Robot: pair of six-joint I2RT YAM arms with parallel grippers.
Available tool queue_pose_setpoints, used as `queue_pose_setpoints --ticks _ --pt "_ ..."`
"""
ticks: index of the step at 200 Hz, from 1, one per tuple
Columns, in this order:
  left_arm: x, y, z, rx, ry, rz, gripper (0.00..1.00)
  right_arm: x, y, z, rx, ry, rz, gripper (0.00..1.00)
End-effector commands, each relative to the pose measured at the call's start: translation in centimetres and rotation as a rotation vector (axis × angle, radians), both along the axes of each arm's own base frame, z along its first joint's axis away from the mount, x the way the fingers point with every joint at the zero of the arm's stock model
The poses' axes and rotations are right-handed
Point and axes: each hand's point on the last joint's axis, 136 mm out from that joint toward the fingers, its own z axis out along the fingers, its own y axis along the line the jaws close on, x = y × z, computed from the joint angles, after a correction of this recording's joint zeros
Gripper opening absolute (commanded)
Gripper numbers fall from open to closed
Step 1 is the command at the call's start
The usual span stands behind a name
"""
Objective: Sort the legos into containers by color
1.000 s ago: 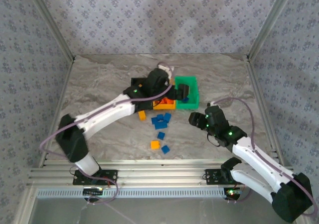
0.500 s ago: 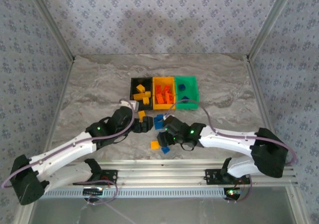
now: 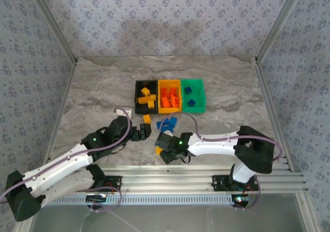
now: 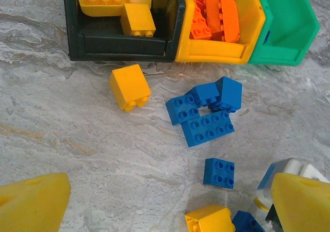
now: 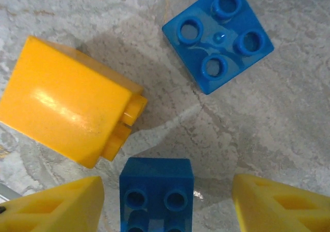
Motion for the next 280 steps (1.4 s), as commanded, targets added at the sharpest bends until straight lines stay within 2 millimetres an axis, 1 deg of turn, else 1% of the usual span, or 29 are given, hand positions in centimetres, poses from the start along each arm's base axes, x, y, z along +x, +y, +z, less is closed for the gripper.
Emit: queue_pose_setpoints --ticks 1,27,51,62,79,95,111,127,146,164,184,194,205,207,208,211,217,221,234,247,256,265,275,280 --pt "0.4 0.8 0.2 0.015 -0.013 0.035 1.0 0.1 -0.2 -0.2 -0.055 -0.022 0.009 0.62" --pt "0.5 1.1 -0.1 0.023 -0.009 0.044 1.0 -0.1 -0.4 -0.7 -0.057 -0.014 -0.002 0.47" --pt "0.7 1.3 0.0 0.025 -0.01 0.06 1.0 -0.3 -0.5 -0.1 -0.023 -0.014 -0.013 0.34" --pt "0.7 1.5 -0.1 0.028 -0.011 0.063 1.0 -0.3 -0.9 0.3 -0.016 -0.018 -0.023 0.29" --pt "0.8 1.5 -0.1 0.031 -0.011 0.065 1.0 -0.1 -1.5 1.6 0.012 -0.04 -0.04 0.27" --pt "0.8 1.6 -0.4 0.036 -0.011 0.067 1.0 1.2 -2.3 3.8 0.061 -0.077 -0.08 0.26" --pt "0.8 1.6 -0.6 0.04 -0.009 0.062 1.0 3.4 -2.9 6.4 0.136 -0.112 -0.136 0.26" --pt "0.8 1.6 -1.0 0.047 -0.004 0.061 1.0 6.1 -3.3 8.8 0.222 -0.131 -0.202 0.26" --pt "0.8 1.6 -1.2 0.055 -0.003 0.055 1.0 10.4 -4.6 11.4 0.282 -0.193 -0.31 0.26" --pt "0.7 1.5 -1.5 0.058 0.006 0.049 1.0 14.8 -6.3 12.7 0.308 -0.244 -0.437 0.26" --pt "0.6 1.5 -1.9 0.061 0.019 0.049 1.0 19.5 -8.1 12.7 0.298 -0.275 -0.558 0.27" --pt "0.4 1.5 -2.1 0.061 0.026 0.043 1.0 21.6 -8.6 12.5 0.286 -0.28 -0.595 0.27" --pt "0.3 1.4 -2.3 0.06 0.033 0.038 1.0 23.4 -9.1 12.0 0.26 -0.284 -0.628 0.27" --pt "0.3 1.4 -2.3 0.059 0.036 0.037 1.0 23.7 -9.4 11.3 0.239 -0.276 -0.636 0.27" --pt "0.3 1.4 -2.4 0.058 0.037 0.036 1.0 23.7 -9.4 11.3 0.239 -0.276 -0.636 0.27" --pt "0.3 1.4 -2.4 0.056 0.037 0.034 1.0 24.6 -9.3 12.1 0.249 -0.293 -0.646 0.27" --pt "0.2 1.3 -2.4 0.049 0.04 0.027 1.0 25.4 -9.7 11.6 0.216 -0.294 -0.663 0.27" --pt "0.1 1.2 -2.5 0.044 0.042 0.023 1.0 26.1 -9.9 11.6 0.206 -0.299 -0.674 0.27" --pt "-0.1 1.1 -2.5 0.034 0.045 0.02 1.0 27.4 -10.9 10.9 0.169 -0.295 -0.723 0.27" --pt "-0.2 1.1 -2.7 0.03 0.049 0.018 1.0 28.3 -11.3 10.4 0.16 -0.295 -0.757 0.28" --pt "-0.3 1.3 -2.7 0.029 0.051 0.021 1.0 28.8 -11.4 10.2 0.158 -0.294 -0.769 0.31" --pt "-0.3 1.3 -2.8 0.029 0.052 0.02 1.0 29.1 -11.2 9.9 0.157 -0.275 -0.774 0.36" --pt "-0.4 1.3 -2.8 0.028 0.053 0.019 1.0 29.2 -11.0 9.5 0.168 -0.25 -0.778 0.45" --pt "-0.4 1.3 -2.8 0.025 0.053 0.017 1.0 29.4 -10.9 9.7 0.183 -0.253 -0.78 0.51"
